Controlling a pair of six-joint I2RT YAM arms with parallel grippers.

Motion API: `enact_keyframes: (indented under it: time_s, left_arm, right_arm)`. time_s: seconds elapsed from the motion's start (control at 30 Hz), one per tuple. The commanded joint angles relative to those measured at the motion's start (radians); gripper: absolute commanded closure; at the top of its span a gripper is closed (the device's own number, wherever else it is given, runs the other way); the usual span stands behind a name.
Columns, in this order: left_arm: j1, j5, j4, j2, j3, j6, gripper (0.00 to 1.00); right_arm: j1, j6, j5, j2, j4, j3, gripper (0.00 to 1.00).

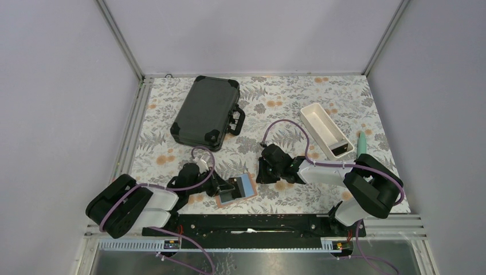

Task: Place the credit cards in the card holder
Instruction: Insert the credit card into the card holder.

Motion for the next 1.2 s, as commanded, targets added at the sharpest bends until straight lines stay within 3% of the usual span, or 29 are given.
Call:
enact_keyframes:
  time_s: [0.0,0.23,0.67,0.83,1.07,1.17]
  left_arm:
    - [-0.018,-0.022,0.063,0.059,-0.04,-0.011,1.0]
    - [-0.022,-0.008,0.001,0.071,0.012,0.004,0.91]
    - [-0.042,-0.117,-0.39,-0.111,0.086,0.105,0.7]
    - [-0.089,-0.156,-0.454,-0.115,0.124,0.111,0.63]
    - [-0.172,-0.241,-0.612,-0.106,0.216,0.115,0.62]
    - [-0.198,-0.272,-0.69,-0.104,0.264,0.114,0.54]
  right_arm:
    - [0.009,0.007,0.019,-0.012,-0.016,0.025,0.97]
    - [0.009,0.009,0.028,-0.021,-0.019,0.019,0.97]
    - [0.009,0.009,0.038,-0.041,-0.02,0.004,0.98]
    - [0.01,0.006,0.042,-0.044,-0.025,0.003,0.98]
    - [0.009,0.0,0.045,-0.052,-0.028,-0.001,0.98]
    - [0.01,-0.004,0.05,-0.053,-0.028,0.001,0.98]
